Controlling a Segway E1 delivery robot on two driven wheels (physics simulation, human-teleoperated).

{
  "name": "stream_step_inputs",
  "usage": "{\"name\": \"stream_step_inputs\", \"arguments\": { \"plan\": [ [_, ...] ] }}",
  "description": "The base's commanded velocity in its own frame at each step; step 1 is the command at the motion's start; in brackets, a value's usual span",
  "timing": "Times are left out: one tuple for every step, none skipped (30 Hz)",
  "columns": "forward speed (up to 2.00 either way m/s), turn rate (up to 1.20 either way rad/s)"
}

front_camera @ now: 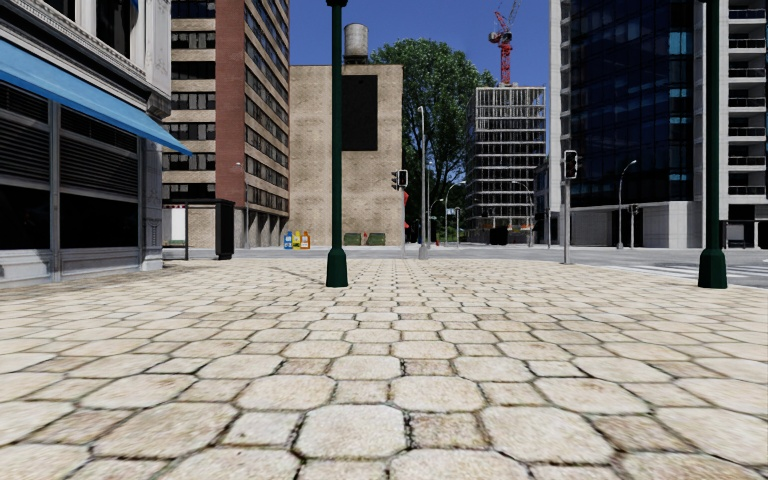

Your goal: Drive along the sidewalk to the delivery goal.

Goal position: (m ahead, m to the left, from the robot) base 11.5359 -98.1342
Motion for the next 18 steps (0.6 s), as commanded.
{"name": "stream_step_inputs", "arguments": {
  "plan": [
    [0.00,0.00],
    [0.00,0.00],
    [0.00,0.00],
    [0.00,0.00],
    [0.00,0.00],
    [0.00,0.00],
    [0.00,0.00],
    [0.00,0.00],
    [0.00,0.00],
    [0.00,0.00],
    [0.00,0.00],
    [0.00,0.00],
    [0.00,0.00],
    [0.00,0.00],
    [0.00,0.00],
    [0.00,0.00],
    [0.00,0.00],
    [0.00,0.00]
  ]
}}
